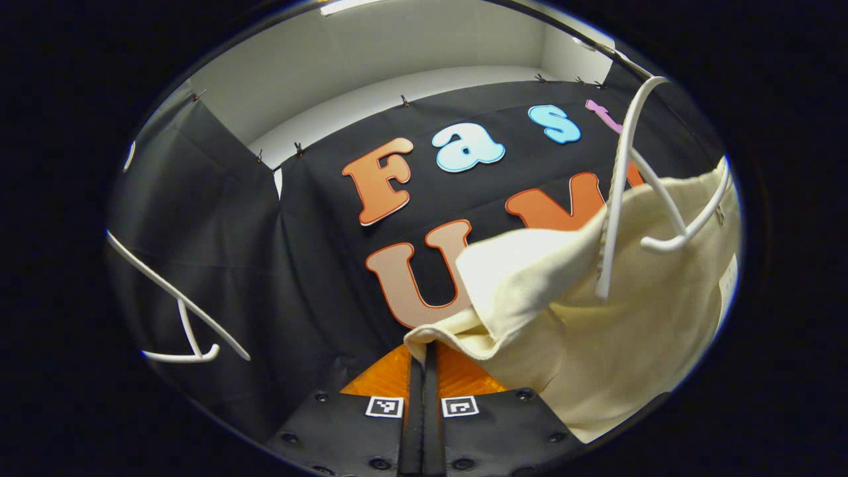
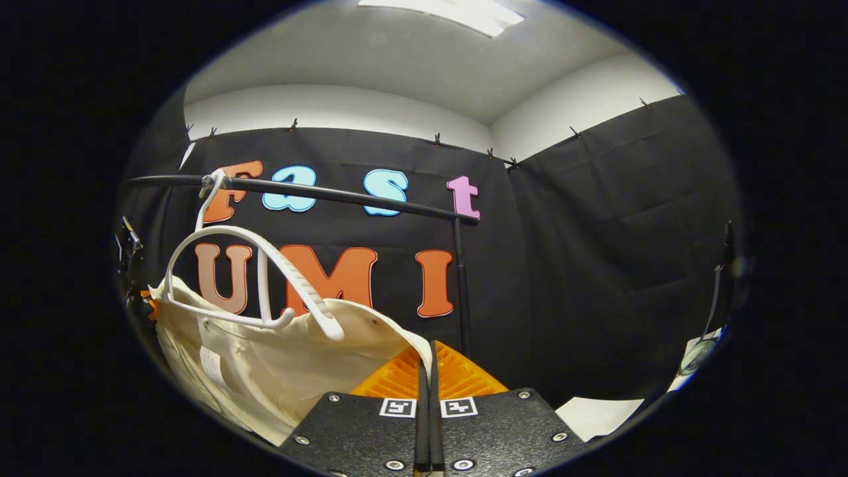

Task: Grasp the clothes on the hanger with both hands and then place them into the laundry hamper below.

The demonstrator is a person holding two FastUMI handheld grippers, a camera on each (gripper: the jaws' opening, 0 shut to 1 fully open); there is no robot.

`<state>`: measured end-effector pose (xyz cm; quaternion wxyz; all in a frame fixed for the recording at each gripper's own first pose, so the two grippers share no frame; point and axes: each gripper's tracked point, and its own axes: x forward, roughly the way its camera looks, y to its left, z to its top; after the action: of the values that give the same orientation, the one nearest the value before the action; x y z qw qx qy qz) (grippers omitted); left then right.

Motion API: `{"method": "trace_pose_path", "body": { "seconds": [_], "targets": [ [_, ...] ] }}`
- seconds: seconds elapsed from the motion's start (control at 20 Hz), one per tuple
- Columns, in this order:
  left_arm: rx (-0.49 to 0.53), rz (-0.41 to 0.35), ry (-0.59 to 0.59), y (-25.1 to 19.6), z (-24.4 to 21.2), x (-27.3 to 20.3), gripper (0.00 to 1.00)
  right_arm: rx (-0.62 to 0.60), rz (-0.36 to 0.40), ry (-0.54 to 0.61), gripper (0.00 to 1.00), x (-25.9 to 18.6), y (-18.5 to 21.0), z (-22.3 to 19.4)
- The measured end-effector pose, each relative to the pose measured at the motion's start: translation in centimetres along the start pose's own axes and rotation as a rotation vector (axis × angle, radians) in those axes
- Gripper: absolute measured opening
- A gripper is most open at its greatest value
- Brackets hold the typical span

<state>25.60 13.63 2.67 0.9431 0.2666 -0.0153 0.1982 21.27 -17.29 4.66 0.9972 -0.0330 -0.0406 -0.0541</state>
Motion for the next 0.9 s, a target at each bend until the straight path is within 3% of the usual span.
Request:
{"method": "trace_pose_path", "body": {
  "seconds": [0.5, 0.9],
  "targets": [
    [-0.002, 0.014, 0.031, 2.9, -3.4, -4.5, 0.07, -0.009, 0.041, 0.041, 0.00, -4.7, 2.2, -2.5],
    [-0.027, 0.007, 0.021, 5.9, -2.4, -11.3, 0.07, 0.010, 0.106, -0.002, 0.00, -10.4, 4.9, 0.9]
  ]
}}
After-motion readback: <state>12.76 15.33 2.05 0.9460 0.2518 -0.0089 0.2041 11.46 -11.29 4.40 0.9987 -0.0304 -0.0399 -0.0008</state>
